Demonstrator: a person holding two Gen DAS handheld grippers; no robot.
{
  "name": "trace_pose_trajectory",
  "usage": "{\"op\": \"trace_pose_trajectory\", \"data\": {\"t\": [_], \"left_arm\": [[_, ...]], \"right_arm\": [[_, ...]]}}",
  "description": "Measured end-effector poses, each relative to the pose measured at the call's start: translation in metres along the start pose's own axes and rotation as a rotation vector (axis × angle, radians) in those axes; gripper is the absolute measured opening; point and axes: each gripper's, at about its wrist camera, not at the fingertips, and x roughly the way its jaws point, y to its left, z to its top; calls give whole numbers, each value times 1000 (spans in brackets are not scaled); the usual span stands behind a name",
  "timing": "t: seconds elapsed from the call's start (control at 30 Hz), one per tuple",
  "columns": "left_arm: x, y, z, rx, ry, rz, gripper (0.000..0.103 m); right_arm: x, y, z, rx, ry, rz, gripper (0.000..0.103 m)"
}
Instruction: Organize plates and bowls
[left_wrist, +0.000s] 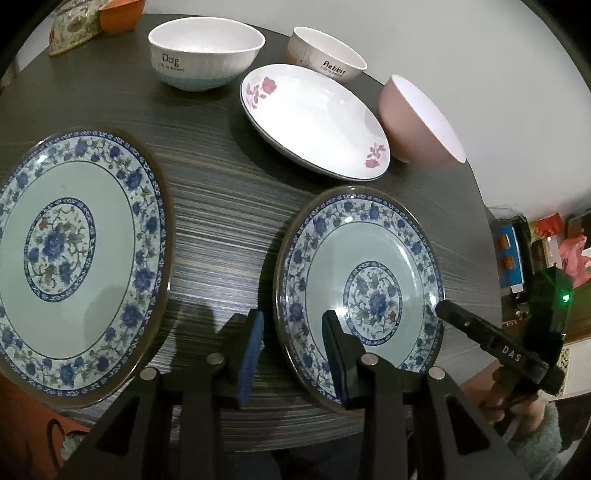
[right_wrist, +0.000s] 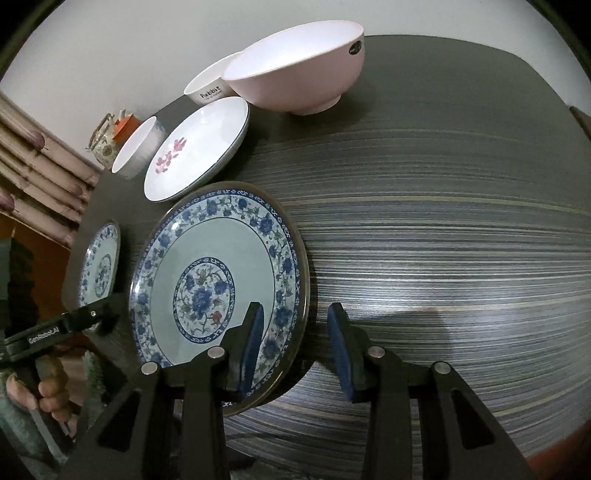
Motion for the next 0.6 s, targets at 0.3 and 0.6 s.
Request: {"op": "trace_pose_trajectory", "data": {"t": [0.3,0.6], "left_arm": [[12,4,8,-5,19,-5,34],[20,9,13,-15,44,-20,31]], "right_arm": [[7,-7,1,26,12,49,34],[10,-12,2,42,13,84,29]]}}
